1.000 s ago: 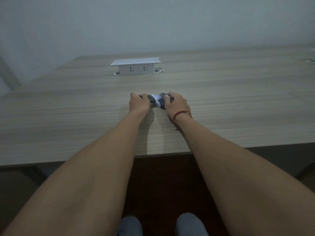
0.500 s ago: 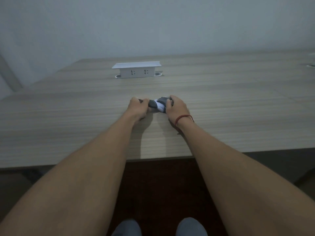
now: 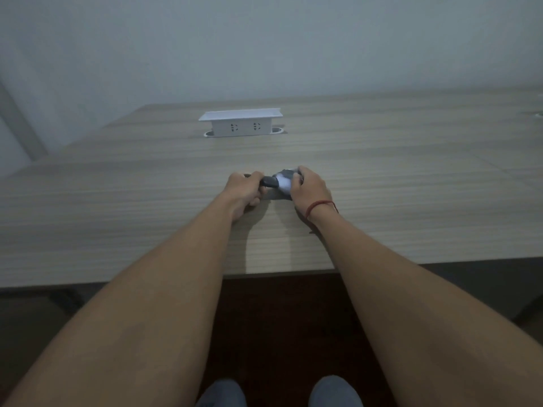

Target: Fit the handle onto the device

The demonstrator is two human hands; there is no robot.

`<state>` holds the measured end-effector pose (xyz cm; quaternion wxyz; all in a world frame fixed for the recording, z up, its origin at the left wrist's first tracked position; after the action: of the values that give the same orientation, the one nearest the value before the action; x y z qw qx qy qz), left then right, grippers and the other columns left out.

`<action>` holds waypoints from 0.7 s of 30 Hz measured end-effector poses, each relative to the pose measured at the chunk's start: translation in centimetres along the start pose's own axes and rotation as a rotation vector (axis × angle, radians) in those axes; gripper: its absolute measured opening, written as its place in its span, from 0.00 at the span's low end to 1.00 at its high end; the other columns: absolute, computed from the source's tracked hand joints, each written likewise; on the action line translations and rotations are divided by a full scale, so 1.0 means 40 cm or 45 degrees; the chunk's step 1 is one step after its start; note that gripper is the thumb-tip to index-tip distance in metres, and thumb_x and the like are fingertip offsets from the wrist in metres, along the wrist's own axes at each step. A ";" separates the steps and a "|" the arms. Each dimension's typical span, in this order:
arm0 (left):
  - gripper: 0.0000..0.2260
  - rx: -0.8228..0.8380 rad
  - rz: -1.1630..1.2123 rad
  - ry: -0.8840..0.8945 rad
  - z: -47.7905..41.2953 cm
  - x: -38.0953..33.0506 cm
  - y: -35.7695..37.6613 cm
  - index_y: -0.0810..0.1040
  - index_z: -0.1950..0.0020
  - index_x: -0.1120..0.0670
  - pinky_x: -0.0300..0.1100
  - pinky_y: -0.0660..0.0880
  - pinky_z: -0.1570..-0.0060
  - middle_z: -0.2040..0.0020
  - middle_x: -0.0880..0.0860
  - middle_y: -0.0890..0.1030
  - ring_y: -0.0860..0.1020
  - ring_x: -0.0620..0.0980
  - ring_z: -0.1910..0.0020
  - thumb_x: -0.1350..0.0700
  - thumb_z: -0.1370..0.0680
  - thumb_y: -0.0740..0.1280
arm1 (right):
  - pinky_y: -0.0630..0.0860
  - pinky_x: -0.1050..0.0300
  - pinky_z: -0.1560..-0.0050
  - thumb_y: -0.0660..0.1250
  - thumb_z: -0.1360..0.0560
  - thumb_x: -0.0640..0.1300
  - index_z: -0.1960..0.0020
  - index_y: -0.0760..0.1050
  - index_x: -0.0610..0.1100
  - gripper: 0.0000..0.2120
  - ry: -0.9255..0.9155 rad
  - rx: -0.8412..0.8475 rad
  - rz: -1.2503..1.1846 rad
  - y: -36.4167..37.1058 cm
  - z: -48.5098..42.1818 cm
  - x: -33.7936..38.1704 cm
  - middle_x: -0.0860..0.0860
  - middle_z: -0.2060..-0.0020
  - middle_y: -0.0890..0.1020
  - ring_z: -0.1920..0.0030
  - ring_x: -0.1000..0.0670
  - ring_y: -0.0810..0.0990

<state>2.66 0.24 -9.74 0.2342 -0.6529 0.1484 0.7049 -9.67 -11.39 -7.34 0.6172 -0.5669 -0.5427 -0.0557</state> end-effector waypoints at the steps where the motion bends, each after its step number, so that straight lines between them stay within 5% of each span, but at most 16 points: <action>1: 0.11 -0.086 0.073 0.006 -0.001 0.001 -0.013 0.73 0.63 0.57 0.33 0.57 0.80 0.71 0.54 0.73 0.64 0.45 0.81 0.57 0.21 0.60 | 0.72 0.48 0.39 0.53 0.21 0.45 0.39 0.73 0.41 0.17 -0.013 0.004 0.007 0.001 0.002 0.002 0.40 0.39 0.78 0.39 0.39 0.76; 6: 0.10 0.076 0.239 -0.020 0.020 -0.009 0.044 0.72 0.61 0.57 0.35 0.57 0.79 0.71 0.53 0.70 0.62 0.44 0.81 0.57 0.21 0.60 | 0.73 0.48 0.39 0.55 0.23 0.44 0.39 0.75 0.43 0.16 -0.017 0.011 -0.023 0.000 0.003 0.003 0.42 0.41 0.79 0.40 0.40 0.76; 8: 0.09 -0.057 0.180 0.005 0.016 -0.009 0.024 0.73 0.58 0.58 0.36 0.63 0.79 0.69 0.56 0.74 0.68 0.48 0.79 0.56 0.21 0.60 | 0.72 0.49 0.41 0.54 0.22 0.44 0.41 0.74 0.42 0.15 -0.021 0.011 -0.022 -0.001 0.004 0.004 0.41 0.41 0.79 0.41 0.41 0.76; 11: 0.10 -0.346 -0.020 0.124 0.015 -0.021 -0.030 0.72 0.52 0.58 0.50 0.78 0.60 0.56 0.62 0.82 0.79 0.59 0.61 0.51 0.23 0.61 | 0.71 0.49 0.42 0.54 0.21 0.45 0.41 0.74 0.41 0.15 -0.020 0.030 -0.024 -0.001 0.008 0.003 0.40 0.42 0.79 0.41 0.40 0.76; 16: 0.09 -0.128 0.051 0.084 0.008 -0.017 -0.021 0.75 0.61 0.58 0.33 0.64 0.78 0.69 0.56 0.75 0.67 0.50 0.74 0.57 0.22 0.63 | 0.76 0.49 0.47 0.64 0.29 0.56 0.55 0.71 0.47 0.13 -0.040 0.029 -0.072 -0.006 0.018 0.003 0.46 0.51 0.81 0.51 0.42 0.78; 19: 0.14 -0.375 -0.073 0.111 0.000 -0.011 -0.089 0.79 0.49 0.61 0.47 0.79 0.59 0.53 0.61 0.83 0.79 0.56 0.61 0.50 0.26 0.66 | 0.77 0.50 0.48 0.71 0.35 0.53 0.54 0.70 0.48 0.15 -0.058 0.064 -0.046 -0.002 0.030 0.007 0.47 0.51 0.82 0.51 0.43 0.79; 21: 0.16 -0.362 -0.175 0.153 0.008 -0.026 -0.091 0.78 0.45 0.61 0.49 0.80 0.52 0.47 0.59 0.82 0.81 0.57 0.53 0.49 0.25 0.65 | 0.77 0.49 0.45 0.73 0.37 0.52 0.48 0.74 0.47 0.20 -0.046 0.067 -0.077 -0.003 0.032 0.004 0.47 0.48 0.82 0.48 0.43 0.80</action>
<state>4.34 3.34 -8.34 0.1778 -0.7289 0.0161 0.6609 -10.48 -10.38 -7.44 0.6201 -0.5348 -0.5718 -0.0497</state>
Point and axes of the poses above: each hand's wrist, its own z-axis away from the middle knuckle, its own y-axis out of the palm, x = y × z, the point moved 10 cm from there along -z, towards the middle knuckle
